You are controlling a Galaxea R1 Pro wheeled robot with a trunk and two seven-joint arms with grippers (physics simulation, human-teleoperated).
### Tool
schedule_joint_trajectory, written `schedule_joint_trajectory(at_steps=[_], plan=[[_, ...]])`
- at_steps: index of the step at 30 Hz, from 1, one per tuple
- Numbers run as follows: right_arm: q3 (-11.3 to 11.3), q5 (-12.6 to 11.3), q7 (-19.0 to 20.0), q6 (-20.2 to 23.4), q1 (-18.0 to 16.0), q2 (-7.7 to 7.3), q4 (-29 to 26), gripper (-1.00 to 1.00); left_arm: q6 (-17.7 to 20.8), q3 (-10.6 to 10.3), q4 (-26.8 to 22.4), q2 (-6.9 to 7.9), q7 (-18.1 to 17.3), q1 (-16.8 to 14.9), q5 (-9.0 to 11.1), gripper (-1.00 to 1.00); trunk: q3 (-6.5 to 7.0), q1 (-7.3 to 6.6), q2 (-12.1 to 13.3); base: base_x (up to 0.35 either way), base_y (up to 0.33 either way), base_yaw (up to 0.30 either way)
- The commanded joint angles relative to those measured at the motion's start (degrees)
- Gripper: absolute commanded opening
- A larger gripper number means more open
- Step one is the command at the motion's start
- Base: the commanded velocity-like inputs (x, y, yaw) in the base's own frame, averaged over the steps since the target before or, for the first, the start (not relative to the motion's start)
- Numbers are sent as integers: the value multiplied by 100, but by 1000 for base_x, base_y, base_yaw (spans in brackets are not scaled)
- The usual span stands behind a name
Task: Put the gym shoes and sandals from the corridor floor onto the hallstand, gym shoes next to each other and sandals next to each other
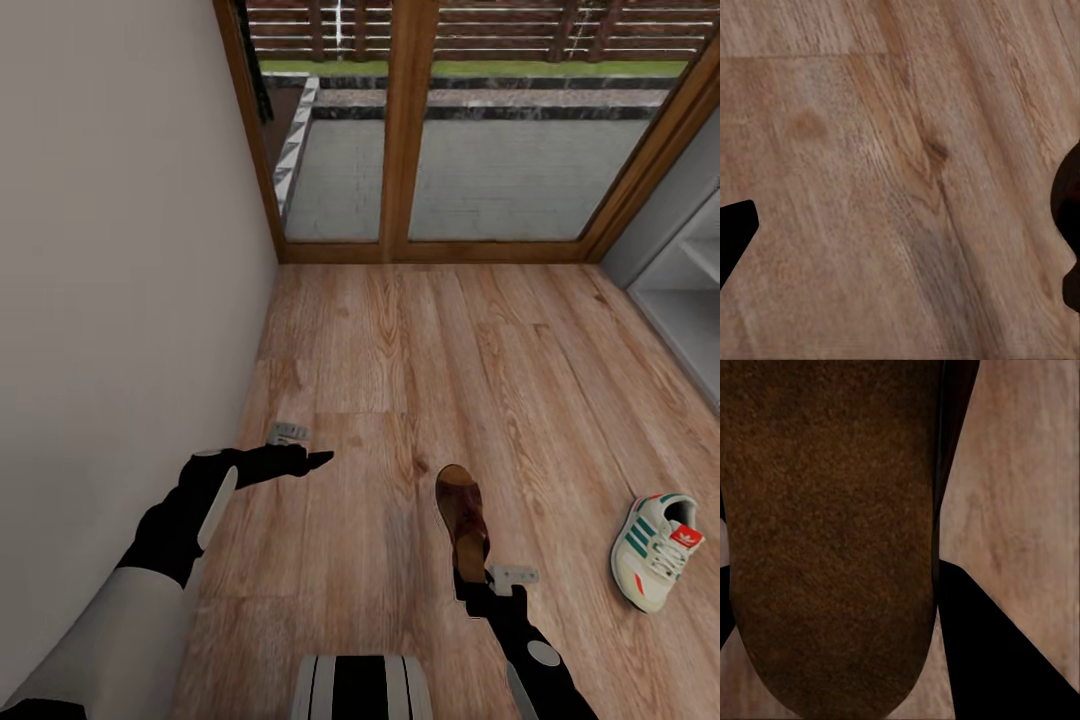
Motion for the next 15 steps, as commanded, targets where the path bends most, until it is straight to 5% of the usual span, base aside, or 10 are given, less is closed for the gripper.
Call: schedule_joint_trajectory(at_steps=[1,6,15], plan=[[-1,-34,-17,7,0,-30,-8,-100,8,-11,0,6,20,8,50,100,29,-3,0,0,0,0],[2,-36,-12,-102,10,-176,-6,-100,-149,-11,17,16,84,59,-20,100,184,-16,7,0,0,0],[-4,-30,-14,-189,30,-219,5,-100,-333,-10,19,12,382,365,-105,100,465,-39,19,0,0,0]])
